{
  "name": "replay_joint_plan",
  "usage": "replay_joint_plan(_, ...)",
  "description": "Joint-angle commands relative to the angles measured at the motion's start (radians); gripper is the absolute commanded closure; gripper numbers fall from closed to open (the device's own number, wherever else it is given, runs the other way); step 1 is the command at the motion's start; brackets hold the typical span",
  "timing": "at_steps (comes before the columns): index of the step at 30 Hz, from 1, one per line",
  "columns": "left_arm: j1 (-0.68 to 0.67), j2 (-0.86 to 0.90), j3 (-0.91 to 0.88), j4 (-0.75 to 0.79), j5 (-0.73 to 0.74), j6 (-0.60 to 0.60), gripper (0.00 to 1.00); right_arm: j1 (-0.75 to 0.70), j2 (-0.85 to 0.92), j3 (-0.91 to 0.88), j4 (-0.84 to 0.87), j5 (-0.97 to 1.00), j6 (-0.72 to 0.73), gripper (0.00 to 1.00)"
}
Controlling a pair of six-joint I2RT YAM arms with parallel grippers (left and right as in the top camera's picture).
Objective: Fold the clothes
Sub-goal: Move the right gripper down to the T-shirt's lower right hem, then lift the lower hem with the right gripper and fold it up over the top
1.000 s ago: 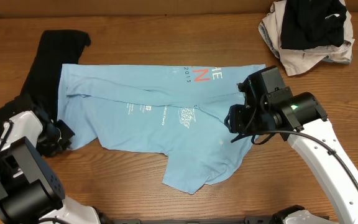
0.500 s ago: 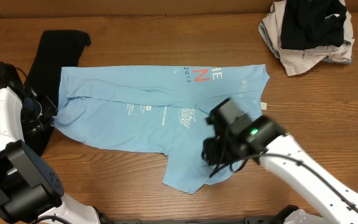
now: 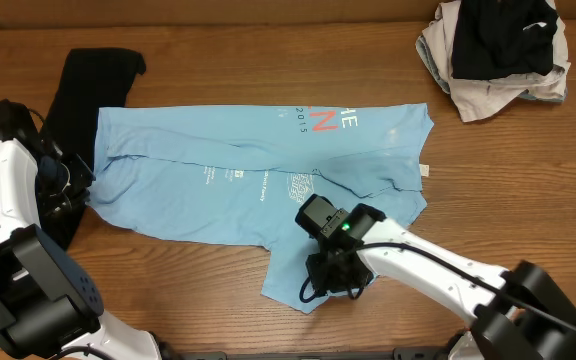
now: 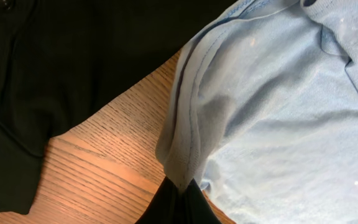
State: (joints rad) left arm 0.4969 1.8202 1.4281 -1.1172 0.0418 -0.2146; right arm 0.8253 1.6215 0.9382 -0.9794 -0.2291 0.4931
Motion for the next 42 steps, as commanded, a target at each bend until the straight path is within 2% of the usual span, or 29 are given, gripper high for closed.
replay_joint_plan(1,-0.006,0.001,0.016,-0.005,0.0,0.035,0.96,0.006,0.01,-0.013,-0.019,-0.018,0.029,0.46)
replay_joint_plan(13,-0.006,0.001,0.016,-0.005,-0.001,0.037,0.96,0.006,0.01,-0.058,0.027,-0.006,0.09,0.46)
replay_joint_plan(15,-0.006,0.001,0.016,-0.005,-0.021,0.039,0.96,0.006,0.01,-0.058,0.02,0.029,0.122,0.54)
replay_joint_plan(18,-0.005,0.001,0.016,-0.001,-0.051,0.039,0.96,0.006,0.01,-0.058,0.014,0.088,0.159,0.87)
replay_joint_plan(19,-0.005,0.001,0.017,0.001,-0.053,0.039,0.96,0.003,0.01,-0.058,0.016,0.106,0.172,0.95)
replay_joint_plan(24,-0.005,0.001,0.043,-0.009,-0.052,0.039,0.96,-0.042,0.0,-0.048,0.023,0.135,0.185,0.96)
replay_joint_plan(30,-0.005,0.001,0.166,-0.1,-0.052,0.049,0.96,-0.117,-0.075,-0.02,-0.032,0.134,0.171,0.96)
replay_joint_plan(33,-0.007,0.001,0.267,-0.186,-0.052,0.071,0.96,-0.144,-0.162,0.032,-0.113,0.131,0.138,0.96)
replay_joint_plan(37,-0.007,0.001,0.381,-0.312,-0.052,0.118,0.96,-0.172,-0.249,0.142,-0.306,0.131,0.114,0.96)
replay_joint_plan(42,-0.007,0.001,0.448,-0.407,-0.051,0.137,0.96,-0.208,-0.29,0.284,-0.457,0.148,0.068,0.96)
